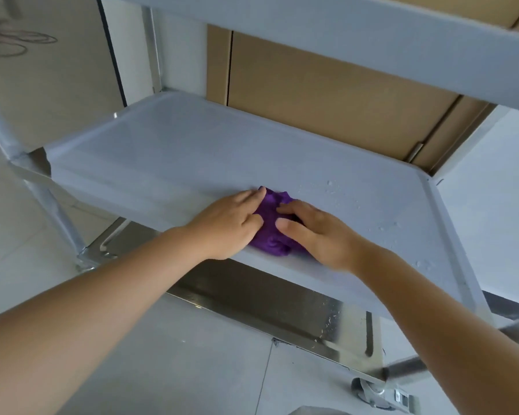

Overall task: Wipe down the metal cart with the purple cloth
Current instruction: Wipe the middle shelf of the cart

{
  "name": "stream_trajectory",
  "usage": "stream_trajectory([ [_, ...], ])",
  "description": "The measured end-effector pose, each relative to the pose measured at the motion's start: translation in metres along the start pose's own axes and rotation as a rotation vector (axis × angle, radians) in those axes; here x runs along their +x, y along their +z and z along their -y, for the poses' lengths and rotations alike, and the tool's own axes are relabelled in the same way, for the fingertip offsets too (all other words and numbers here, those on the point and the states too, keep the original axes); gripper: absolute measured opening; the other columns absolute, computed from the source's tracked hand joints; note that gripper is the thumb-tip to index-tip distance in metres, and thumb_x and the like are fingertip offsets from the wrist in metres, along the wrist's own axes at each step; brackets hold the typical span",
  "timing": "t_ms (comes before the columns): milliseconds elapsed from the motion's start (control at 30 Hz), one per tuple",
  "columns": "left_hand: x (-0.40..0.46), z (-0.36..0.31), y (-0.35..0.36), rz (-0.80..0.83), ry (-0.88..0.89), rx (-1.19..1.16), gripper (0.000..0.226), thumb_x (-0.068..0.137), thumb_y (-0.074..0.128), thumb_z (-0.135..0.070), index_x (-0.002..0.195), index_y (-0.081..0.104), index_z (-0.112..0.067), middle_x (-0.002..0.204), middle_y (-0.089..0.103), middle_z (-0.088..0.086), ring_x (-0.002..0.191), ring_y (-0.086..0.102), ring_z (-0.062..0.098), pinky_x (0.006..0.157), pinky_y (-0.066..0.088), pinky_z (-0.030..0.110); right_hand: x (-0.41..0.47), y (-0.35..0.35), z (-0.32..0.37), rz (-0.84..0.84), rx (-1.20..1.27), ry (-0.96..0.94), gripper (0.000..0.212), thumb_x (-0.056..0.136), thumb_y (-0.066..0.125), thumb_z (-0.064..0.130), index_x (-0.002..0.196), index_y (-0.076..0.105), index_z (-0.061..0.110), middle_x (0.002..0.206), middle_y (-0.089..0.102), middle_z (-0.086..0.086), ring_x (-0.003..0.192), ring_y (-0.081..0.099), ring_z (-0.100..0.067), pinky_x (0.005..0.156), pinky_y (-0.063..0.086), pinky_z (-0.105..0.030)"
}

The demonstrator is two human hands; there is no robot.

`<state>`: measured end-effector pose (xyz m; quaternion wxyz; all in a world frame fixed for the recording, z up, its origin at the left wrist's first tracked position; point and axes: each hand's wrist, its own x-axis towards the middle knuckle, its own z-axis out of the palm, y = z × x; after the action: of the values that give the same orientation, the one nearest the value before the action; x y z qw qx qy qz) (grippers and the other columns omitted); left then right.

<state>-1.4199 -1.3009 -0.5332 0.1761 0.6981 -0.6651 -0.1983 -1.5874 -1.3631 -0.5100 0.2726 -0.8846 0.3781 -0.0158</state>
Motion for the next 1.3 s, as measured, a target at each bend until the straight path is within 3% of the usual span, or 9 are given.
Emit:
stream_trajectory([
  [67, 0.001, -0.001, -0.002, 0.023, 0.02, 0.034, 0.052, 0.102, 0.022, -0.026, 0.151, 0.009, -0.016, 0.158, 0.009, -0.003, 0.143, 0.009, 0.008, 0.109, 0.007, 0.016, 0.002, 0.004, 0.018, -0.063, -0.086, 0.057, 0.049, 0.092, 0.034, 0.056, 0.122, 0.048, 0.021, 0.117, 0.052, 0.0, 0.108, 0.049, -0.021, 0.09, 0.038, -0.03],
  [133, 0.004, 0.0, -0.009, 0.039, 0.023, 0.073, 0.049, 0.101, 0.026, -0.024, 0.149, 0.021, -0.014, 0.155, 0.021, 0.0, 0.141, 0.02, 0.014, 0.111, 0.014, 0.022, 0.005, 0.019, 0.03, -0.077, -0.302, 0.035, 0.055, 0.09, 0.02, 0.055, 0.131, 0.04, 0.024, 0.127, 0.044, -0.004, 0.115, 0.042, -0.027, 0.098, 0.037, -0.04],
  [233, 0.008, 0.006, -0.023, -0.02, -0.023, 0.048, 0.035, 0.093, 0.037, -0.012, 0.124, 0.054, -0.008, 0.13, 0.053, 0.007, 0.121, 0.044, 0.025, 0.103, 0.034, 0.041, 0.008, 0.032, 0.034, -0.129, -0.273, 0.103, 0.069, 0.083, 0.01, 0.063, 0.14, 0.033, 0.032, 0.143, 0.034, -0.003, 0.126, 0.033, -0.029, 0.103, 0.028, -0.045],
  [367, 0.013, 0.019, -0.021, -0.01, -0.03, 0.052, 0.031, 0.09, 0.037, -0.013, 0.113, 0.057, -0.003, 0.121, 0.056, 0.01, 0.113, 0.049, 0.027, 0.097, 0.039, 0.046, 0.01, 0.032, 0.024, -0.136, -0.208, 0.103, 0.055, 0.093, 0.03, 0.056, 0.141, 0.029, 0.03, 0.146, 0.032, 0.001, 0.13, 0.031, -0.025, 0.108, 0.024, -0.044],
  [567, 0.038, 0.02, -0.008, 0.021, 0.015, 0.067, 0.024, 0.093, 0.034, -0.017, 0.092, 0.056, -0.008, 0.106, 0.055, 0.005, 0.099, 0.053, 0.024, 0.091, 0.044, 0.043, 0.011, 0.023, 0.006, -0.077, -0.208, 0.018, 0.067, 0.076, 0.025, 0.048, 0.141, 0.026, 0.035, 0.147, 0.028, 0.012, 0.13, 0.025, -0.012, 0.109, 0.016, -0.029],
  [733, 0.057, 0.024, -0.006, 0.038, 0.027, 0.1, 0.025, 0.09, 0.034, -0.015, 0.1, 0.056, -0.008, 0.123, 0.053, 0.009, 0.114, 0.05, 0.027, 0.097, 0.042, 0.043, 0.024, 0.012, -0.008, -0.051, -0.19, 0.031, 0.067, 0.076, 0.028, 0.047, 0.142, 0.027, 0.035, 0.146, 0.028, 0.014, 0.13, 0.024, -0.009, 0.109, 0.016, -0.027],
  [900, 0.076, 0.02, -0.011, 0.044, 0.068, 0.169, 0.01, 0.094, 0.034, -0.016, 0.087, 0.041, -0.018, 0.102, 0.042, 0.0, 0.105, 0.045, 0.021, 0.093, 0.04, 0.034, 0.039, 0.001, -0.02, -0.051, -0.123, 0.063, 0.068, 0.074, 0.031, 0.047, 0.141, 0.028, 0.038, 0.144, 0.029, 0.017, 0.128, 0.024, -0.006, 0.109, 0.018, -0.026],
  [1167, 0.106, 0.015, -0.014, 0.059, 0.037, 0.252, 0.015, 0.093, 0.038, -0.026, 0.103, 0.045, -0.017, 0.124, 0.046, 0.005, 0.117, 0.043, 0.024, 0.099, 0.039, 0.037, 0.069, -0.01, -0.034, -0.11, -0.059, 0.13, 0.068, 0.071, 0.032, 0.044, 0.139, 0.033, 0.039, 0.142, 0.032, 0.017, 0.129, 0.024, -0.006, 0.11, 0.017, -0.029],
  [1300, 0.117, 0.014, -0.013, 0.026, 0.017, 0.246, 0.037, 0.094, 0.038, -0.031, 0.125, 0.044, -0.012, 0.134, 0.043, 0.006, 0.125, 0.039, 0.024, 0.103, 0.037, 0.037, 0.084, -0.016, -0.038, -0.132, -0.054, 0.148, 0.068, 0.071, 0.031, 0.042, 0.139, 0.035, 0.037, 0.14, 0.035, 0.014, 0.127, 0.026, -0.008, 0.109, 0.019, -0.03],
])
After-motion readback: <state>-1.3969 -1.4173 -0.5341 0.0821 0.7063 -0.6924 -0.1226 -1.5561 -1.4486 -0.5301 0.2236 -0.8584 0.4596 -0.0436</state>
